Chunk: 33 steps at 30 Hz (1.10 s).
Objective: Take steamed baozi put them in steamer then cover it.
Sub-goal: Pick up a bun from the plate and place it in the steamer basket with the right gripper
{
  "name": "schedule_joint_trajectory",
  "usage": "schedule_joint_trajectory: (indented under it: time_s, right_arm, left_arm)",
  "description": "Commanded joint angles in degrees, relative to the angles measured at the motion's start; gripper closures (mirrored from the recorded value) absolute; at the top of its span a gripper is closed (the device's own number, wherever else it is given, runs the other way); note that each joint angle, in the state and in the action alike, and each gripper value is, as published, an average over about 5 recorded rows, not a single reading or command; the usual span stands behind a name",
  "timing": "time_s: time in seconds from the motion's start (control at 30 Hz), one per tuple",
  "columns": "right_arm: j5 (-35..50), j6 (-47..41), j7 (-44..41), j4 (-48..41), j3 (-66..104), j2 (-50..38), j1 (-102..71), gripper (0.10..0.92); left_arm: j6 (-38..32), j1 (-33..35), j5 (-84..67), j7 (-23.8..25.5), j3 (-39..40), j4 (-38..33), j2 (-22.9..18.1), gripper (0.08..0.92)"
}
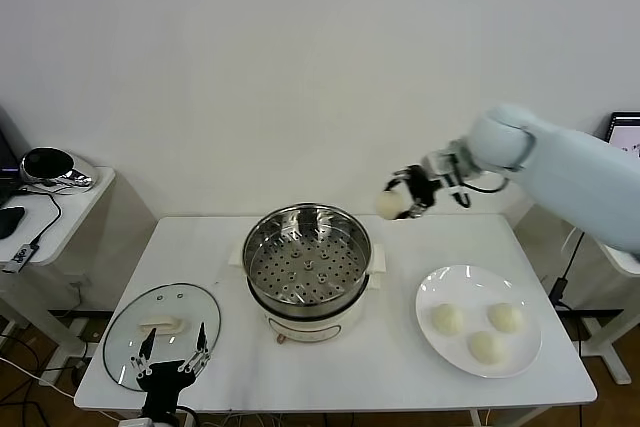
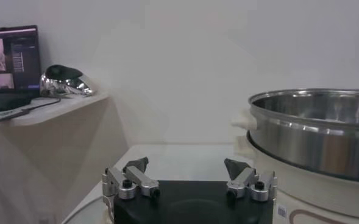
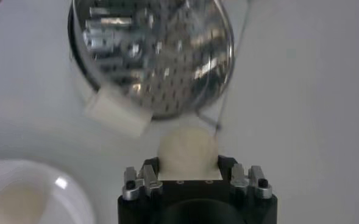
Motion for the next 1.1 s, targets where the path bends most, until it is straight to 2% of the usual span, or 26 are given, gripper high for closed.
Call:
schedule_joint_trajectory:
  time_s: [0.03,0.47,1.1]
  right_arm:
    - [-3.16,13.39,2.11,-11.83,-10.86,23.03,5.23,0.423]
    - [-17.59,26.50,2.82,-26.60,-11.46,30.78,-2.73,0.421]
    - [-26.62,31.72,7.50,-31.12,-9.53,33.56,-7.25,0.402]
  left_arm:
    - [-0.17,0.22,-0.44,0.02,-0.16,-0.43,-0.19,0.177]
    - [-0.29,0.40,-0.52,-0.05,-0.85,-1.30,-1.11,0.177]
    - [-0.78,0.40,-0.36,-0.15,-0.74,-2.38,-1.40,0.177]
